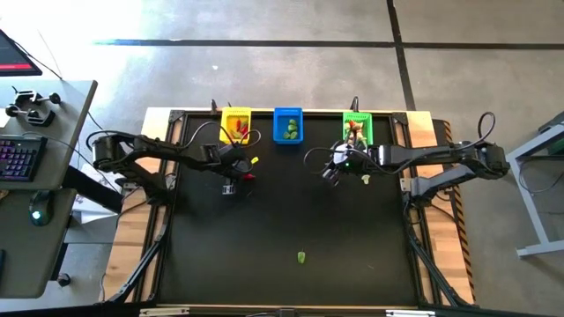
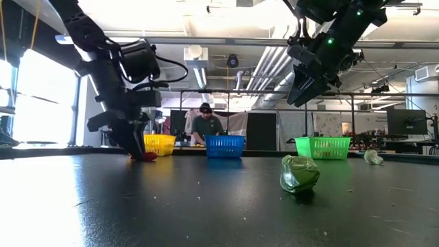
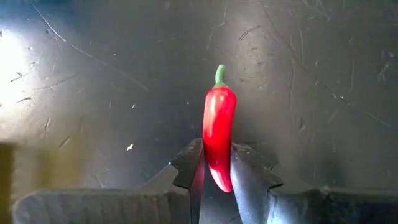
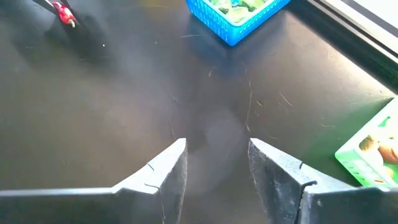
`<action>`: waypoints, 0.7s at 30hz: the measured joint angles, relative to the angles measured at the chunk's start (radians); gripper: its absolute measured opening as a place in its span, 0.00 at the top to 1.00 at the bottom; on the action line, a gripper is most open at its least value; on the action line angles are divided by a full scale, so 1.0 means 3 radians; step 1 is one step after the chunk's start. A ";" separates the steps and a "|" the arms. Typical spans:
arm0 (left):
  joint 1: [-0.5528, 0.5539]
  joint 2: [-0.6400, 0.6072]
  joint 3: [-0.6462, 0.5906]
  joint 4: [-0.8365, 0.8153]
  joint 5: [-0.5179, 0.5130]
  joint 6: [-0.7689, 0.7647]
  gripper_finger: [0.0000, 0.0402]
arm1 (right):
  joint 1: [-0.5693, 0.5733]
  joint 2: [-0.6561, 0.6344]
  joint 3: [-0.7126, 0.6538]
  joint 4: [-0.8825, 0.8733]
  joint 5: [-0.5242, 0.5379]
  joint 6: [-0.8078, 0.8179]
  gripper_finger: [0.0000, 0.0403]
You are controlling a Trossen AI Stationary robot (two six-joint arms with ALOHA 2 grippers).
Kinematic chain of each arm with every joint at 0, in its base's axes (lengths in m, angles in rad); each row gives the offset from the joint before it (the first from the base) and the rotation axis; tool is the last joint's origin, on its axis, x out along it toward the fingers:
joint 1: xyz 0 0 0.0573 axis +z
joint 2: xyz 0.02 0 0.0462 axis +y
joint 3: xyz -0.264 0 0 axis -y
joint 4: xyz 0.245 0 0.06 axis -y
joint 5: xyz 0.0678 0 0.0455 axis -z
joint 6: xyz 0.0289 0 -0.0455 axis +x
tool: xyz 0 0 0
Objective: Sort produce into baskets
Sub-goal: Put the red chili pepper into the yellow bin
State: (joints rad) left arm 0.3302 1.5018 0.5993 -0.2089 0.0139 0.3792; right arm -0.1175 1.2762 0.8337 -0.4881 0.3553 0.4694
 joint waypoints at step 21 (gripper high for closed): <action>0.0958 -0.0550 0.0524 -0.0023 -0.0875 -0.0764 0.95 | 0.0001 0.0000 0.0000 0.0101 0.0039 -0.0021 0.60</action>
State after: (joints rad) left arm 0.6177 1.3369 0.7566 -0.2158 -0.2484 0.1501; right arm -0.1173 1.2762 0.8337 -0.4578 0.3672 0.4631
